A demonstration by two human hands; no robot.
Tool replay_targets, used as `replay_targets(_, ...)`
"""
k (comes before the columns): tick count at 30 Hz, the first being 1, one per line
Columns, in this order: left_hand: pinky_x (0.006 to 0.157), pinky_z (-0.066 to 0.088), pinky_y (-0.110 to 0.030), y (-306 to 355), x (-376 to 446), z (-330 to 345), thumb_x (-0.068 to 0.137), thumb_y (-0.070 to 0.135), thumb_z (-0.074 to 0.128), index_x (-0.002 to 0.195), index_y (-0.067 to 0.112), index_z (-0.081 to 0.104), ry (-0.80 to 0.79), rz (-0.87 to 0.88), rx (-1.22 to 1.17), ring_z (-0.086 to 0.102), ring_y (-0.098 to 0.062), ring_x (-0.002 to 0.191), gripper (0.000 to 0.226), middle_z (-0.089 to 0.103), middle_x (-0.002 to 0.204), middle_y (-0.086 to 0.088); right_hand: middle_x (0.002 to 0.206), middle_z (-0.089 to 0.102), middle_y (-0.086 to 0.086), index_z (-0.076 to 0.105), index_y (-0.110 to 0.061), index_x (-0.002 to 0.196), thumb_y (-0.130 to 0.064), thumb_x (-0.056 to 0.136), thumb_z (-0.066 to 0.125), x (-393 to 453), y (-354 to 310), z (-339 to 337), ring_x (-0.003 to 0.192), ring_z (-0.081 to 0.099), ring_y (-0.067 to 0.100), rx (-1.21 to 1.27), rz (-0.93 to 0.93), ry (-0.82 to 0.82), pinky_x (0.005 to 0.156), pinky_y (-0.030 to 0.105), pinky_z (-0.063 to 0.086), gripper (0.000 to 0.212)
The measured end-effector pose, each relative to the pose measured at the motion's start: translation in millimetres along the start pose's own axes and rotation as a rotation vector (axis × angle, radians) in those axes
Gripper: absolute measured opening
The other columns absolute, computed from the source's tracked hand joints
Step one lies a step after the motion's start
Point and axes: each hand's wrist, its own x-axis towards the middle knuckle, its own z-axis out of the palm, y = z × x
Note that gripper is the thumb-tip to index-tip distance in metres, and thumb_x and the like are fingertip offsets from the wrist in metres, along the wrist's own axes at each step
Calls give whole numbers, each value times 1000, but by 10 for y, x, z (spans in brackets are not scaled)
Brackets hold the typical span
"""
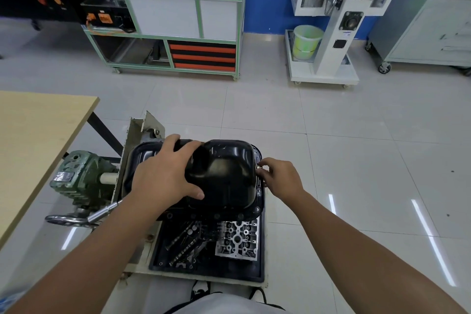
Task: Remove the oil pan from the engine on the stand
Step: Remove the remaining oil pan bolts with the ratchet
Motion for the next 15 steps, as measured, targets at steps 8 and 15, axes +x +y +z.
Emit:
replay_targets(8, 80, 56, -40, 0, 13, -56, 45, 68, 92, 150, 53, 28, -7, 11, -48, 55, -26, 132, 124, 20, 166, 14, 87, 76, -2, 76, -26, 114, -37, 99, 65, -33, -10, -41, 86, 69, 23, -4, -10, 7, 75, 35, 54, 22)
replay_targets(15, 92, 53, -45, -13, 115, -163, 39, 66, 93, 146, 55, 34, 4, 35, -65, 51, -24, 138, 123, 24, 165, 18, 87, 71, 5, 70, -16, 96, -32, 101, 59, -25, -111, -46, 85, 65, 34, -254, -20, -17, 66, 37, 49, 20)
